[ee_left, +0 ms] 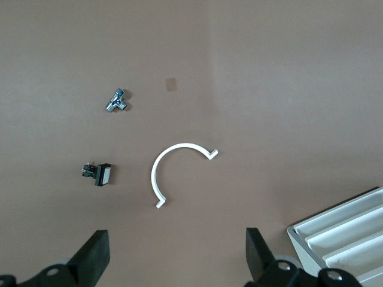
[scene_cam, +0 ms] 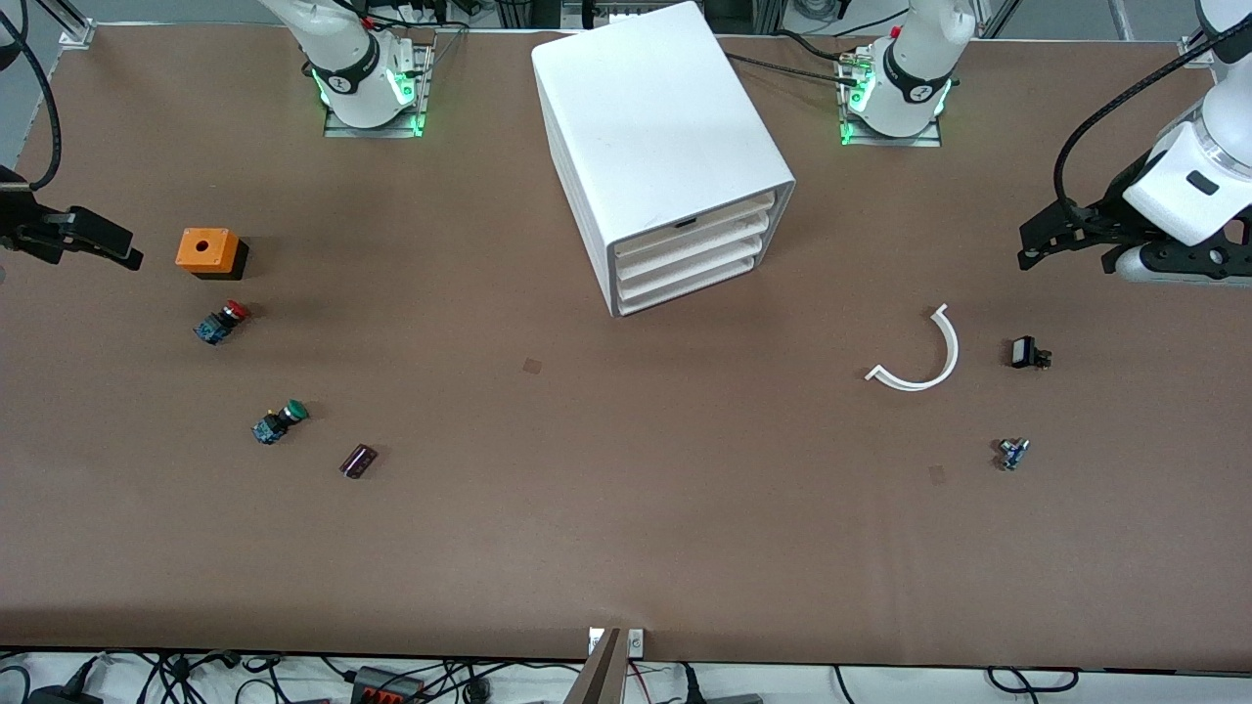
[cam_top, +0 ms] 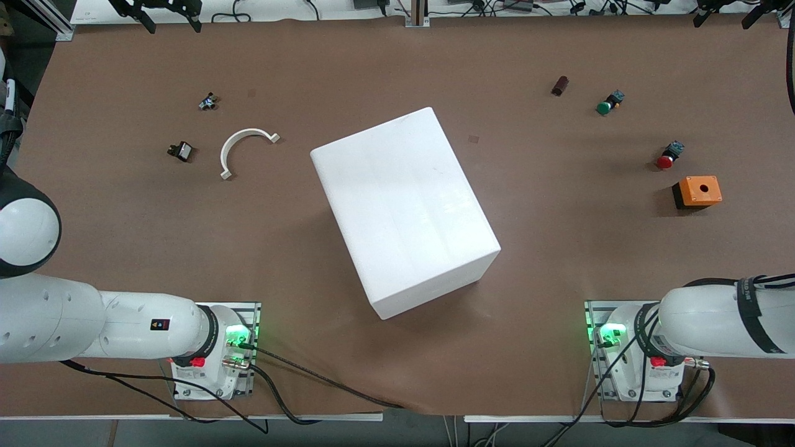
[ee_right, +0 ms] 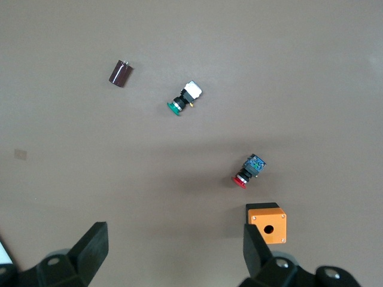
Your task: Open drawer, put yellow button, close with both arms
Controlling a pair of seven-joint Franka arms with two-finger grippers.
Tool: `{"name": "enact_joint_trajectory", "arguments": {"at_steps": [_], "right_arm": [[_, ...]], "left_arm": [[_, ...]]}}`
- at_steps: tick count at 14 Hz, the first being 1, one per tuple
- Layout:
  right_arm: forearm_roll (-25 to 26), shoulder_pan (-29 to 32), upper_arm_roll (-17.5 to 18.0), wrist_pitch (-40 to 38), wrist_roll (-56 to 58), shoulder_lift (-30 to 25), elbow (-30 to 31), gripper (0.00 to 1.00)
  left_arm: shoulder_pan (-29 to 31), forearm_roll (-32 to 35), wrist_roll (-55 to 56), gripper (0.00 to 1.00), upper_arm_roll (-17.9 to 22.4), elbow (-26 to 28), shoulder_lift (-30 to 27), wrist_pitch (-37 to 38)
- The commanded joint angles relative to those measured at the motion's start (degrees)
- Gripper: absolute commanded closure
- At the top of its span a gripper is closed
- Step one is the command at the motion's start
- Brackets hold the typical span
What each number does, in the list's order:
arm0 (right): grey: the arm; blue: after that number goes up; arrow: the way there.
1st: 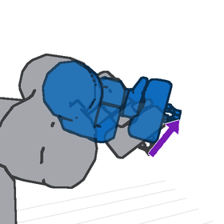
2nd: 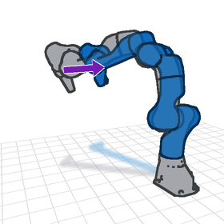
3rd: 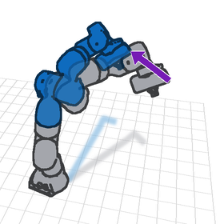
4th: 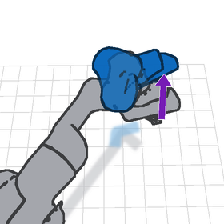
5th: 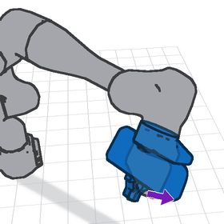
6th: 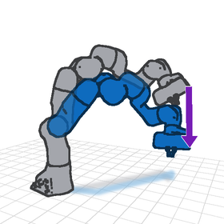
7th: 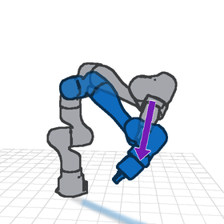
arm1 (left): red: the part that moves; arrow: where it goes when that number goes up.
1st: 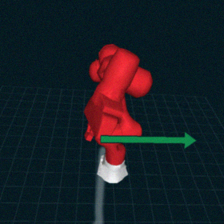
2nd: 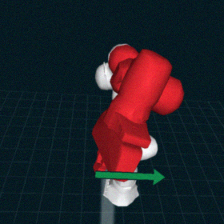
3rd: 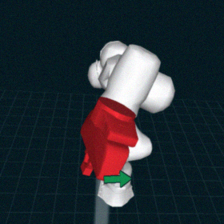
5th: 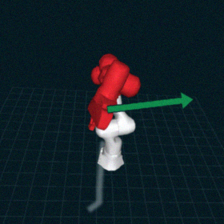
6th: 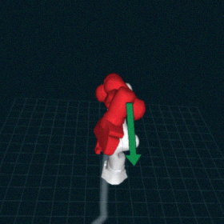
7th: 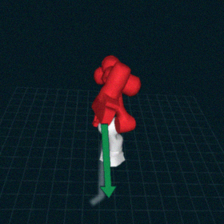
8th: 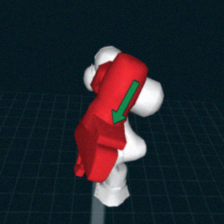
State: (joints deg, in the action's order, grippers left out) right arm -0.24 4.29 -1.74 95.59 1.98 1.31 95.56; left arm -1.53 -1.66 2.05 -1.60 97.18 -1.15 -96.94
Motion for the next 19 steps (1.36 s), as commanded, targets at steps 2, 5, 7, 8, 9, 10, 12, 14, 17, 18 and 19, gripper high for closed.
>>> {"name": "enact_joint_trajectory", "arguments": {"at_steps": [2, 5, 7, 8, 9, 10, 12, 14, 17, 18, 19], "right_arm": [[0.7, -0.7, 0.2, 0.3, 0.7, -1.3, 1.2, 0.00], [0.7, -0.9, 0.3, 0.4, 0.7, -1.2, 1.3, 0.00], [0.7, -1.0, 0.3, 0.6, 0.7, -1.0, 1.4, 0.00], [0.7, -0.9, 0.3, 0.6, 0.7, -0.9, 1.4, 0.00], [0.7, -0.9, 0.3, 0.6, 0.8, -0.9, 1.5, 0.00], [0.7, -1.0, 0.3, 0.6, 1.1, -0.9, 1.5, 0.00], [0.7, -0.9, 0.3, 0.6, 1.3, -0.9, 1.5, 0.00], [0.7, -0.9, 0.3, 0.6, 1.9, -0.9, 1.5, 0.00], [0.7, -0.9, 0.3, 0.6, 1.9, -0.9, 1.5, 0.00], [0.7, -0.9, 0.3, 0.6, 1.9, -0.9, 1.5, 0.00], [0.7, -0.9, 0.3, 0.6, 1.9, -0.9, 1.5, 0.00]], "left_arm": [[-0.1, 0.9, -0.5, 0.00, -0.1, 0.1, -0.4, -0.3], [-0.1, 1.3, -0.4, 0.00, -0.5, -0.2, -0.5, 0.0], [-0.1, 1.3, -0.4, 0.00, -0.4, -0.4, -0.3, -0.3], [-0.1, 1.3, -0.4, 0.00, -0.4, -0.4, -0.3, -0.3], [-0.1, 1.3, -0.4, 0.00, -0.4, -0.4, -0.3, -0.3], [-0.1, 1.3, -0.4, 0.00, -0.4, -0.4, -0.3, -0.4], [-0.1, 1.3, -0.4, 0.00, -0.4, -0.4, -0.3, -0.2], [0.0, 1.3, -0.4, 0.00, -0.4, -0.4, -0.3, -0.2], [0.0, 1.3, -0.3, 0.00, -0.3, -0.4, -0.4, 0.6], [-0.1, 1.3, -0.3, 0.00, -0.3, -0.4, -0.3, 0.5], [-0.1, 1.3, -0.3, 0.00, -0.3, -0.4, -0.4, 0.6]]}}
